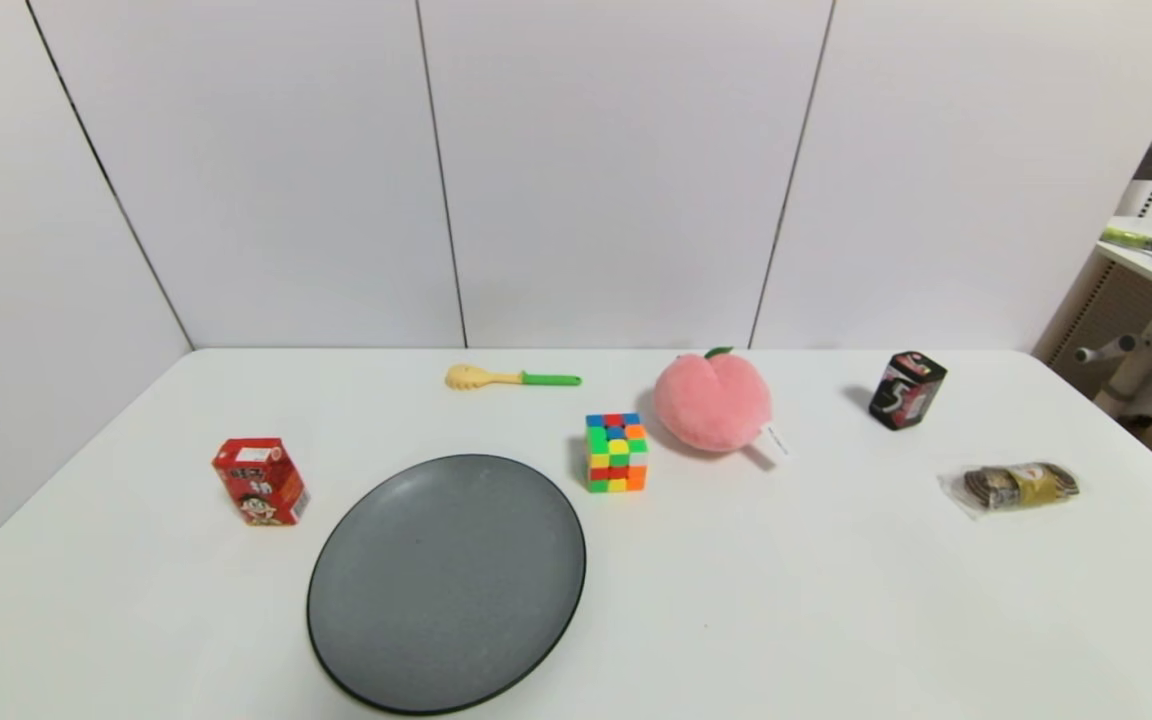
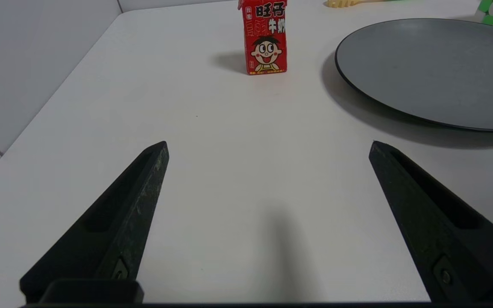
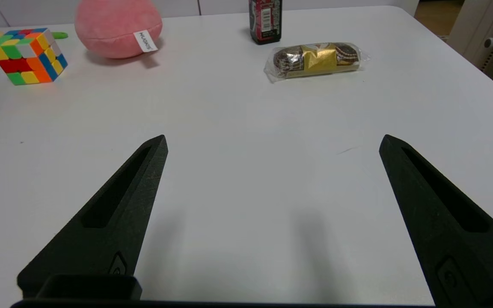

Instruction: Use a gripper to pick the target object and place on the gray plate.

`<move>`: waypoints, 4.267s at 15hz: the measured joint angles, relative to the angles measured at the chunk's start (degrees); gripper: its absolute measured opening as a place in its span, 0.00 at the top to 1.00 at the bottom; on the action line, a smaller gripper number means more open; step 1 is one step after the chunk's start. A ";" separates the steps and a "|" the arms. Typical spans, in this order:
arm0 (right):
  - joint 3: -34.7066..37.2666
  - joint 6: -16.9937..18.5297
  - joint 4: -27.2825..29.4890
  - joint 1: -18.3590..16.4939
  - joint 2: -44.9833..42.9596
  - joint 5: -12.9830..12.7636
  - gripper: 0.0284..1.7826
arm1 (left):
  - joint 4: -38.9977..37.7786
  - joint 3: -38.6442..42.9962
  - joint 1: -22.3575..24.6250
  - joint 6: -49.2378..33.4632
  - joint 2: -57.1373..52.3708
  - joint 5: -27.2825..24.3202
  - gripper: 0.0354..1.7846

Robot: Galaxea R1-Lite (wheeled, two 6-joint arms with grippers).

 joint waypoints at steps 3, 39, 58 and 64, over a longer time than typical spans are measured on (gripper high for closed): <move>0.00 0.00 0.02 0.00 0.00 -0.05 0.04 | 1.22 -0.63 0.05 -1.83 0.05 0.22 0.06; 0.00 0.02 0.00 0.00 0.00 -0.02 0.04 | 20.76 -113.18 -10.72 40.53 126.78 -46.45 0.06; 0.00 0.02 0.00 0.00 0.00 -0.02 0.04 | 0.69 -113.25 -12.12 26.81 141.95 -55.21 0.06; 0.00 0.00 0.00 0.00 0.00 -0.02 0.04 | -4.34 -113.20 -11.73 21.64 143.87 -55.27 0.06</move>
